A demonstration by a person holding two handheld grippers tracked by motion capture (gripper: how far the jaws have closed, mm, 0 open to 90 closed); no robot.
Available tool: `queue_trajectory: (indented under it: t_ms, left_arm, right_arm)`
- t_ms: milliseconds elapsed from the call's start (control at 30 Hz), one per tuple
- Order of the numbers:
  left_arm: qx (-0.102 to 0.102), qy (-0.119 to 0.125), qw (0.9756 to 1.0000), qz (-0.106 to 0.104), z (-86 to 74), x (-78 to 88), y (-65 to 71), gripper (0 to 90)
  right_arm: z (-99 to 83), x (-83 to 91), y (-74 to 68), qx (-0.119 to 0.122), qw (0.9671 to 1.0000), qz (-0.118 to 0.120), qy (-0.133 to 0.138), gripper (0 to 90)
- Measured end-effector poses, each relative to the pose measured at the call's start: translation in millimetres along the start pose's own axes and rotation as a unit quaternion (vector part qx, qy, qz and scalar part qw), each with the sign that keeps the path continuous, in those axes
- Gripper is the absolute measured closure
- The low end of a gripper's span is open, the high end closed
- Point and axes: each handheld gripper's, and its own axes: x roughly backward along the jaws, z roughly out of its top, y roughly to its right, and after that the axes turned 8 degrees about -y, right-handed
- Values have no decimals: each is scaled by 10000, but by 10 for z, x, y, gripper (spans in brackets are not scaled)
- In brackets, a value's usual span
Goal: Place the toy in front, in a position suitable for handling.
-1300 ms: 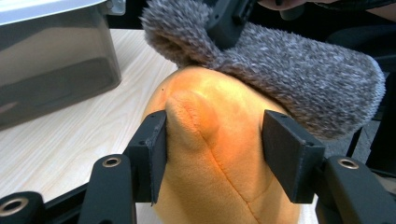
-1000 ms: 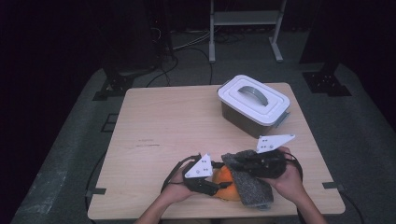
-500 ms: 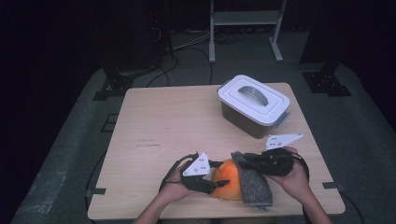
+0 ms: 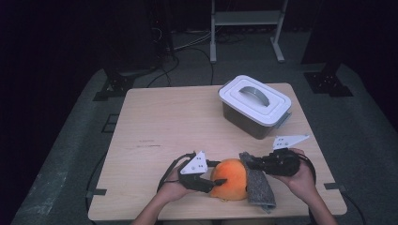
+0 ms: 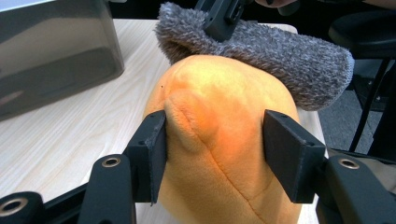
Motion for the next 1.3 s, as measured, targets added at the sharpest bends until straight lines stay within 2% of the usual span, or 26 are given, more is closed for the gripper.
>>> queue_trajectory:
  t_ms: [133, 200, 400, 600, 800, 900, 1067, 1200, 1300]
  left_arm:
    - [66, -65, 10000, 36, -38, 25, -42, 423]
    - [126, -80, 9999, 49, -58, 34, -64, 423]
    - [229, -149, 9996, 82, -109, 61, -120, 422]
    - [375, -133, 9992, 56, -135, 65, -157, 423]
    - [549, -149, 9984, 43, -169, 70, -200, 423]
    - [582, -193, 9981, 63, -185, 82, -216, 422]
    - [636, -261, 9976, 92, -221, 106, -250, 421]
    - [665, -307, 9973, 108, -244, 119, -270, 420]
    - [689, -319, 9971, 93, -256, 126, -280, 420]
  right_arm:
    - [28, 26, -62, 74, 10000, 25, 52, 773]
    - [59, 32, -130, 174, 9997, 132, 117, 772]
    - [117, -49, -300, 479, 9986, 230, 5, 772]
    - [71, -80, -233, 391, 9990, 219, -11, 772]
    - [-34, -62, -47, 90, 9999, 132, -20, 773]
    - [-58, -44, -14, 28, 10000, 69, -31, 772]
    - [17, -20, -132, 187, 9997, 128, 53, 771]
    - [71, -55, -244, 388, 9991, 155, 6, 770]
    - [86, -64, -279, 444, 9989, 169, -5, 770]
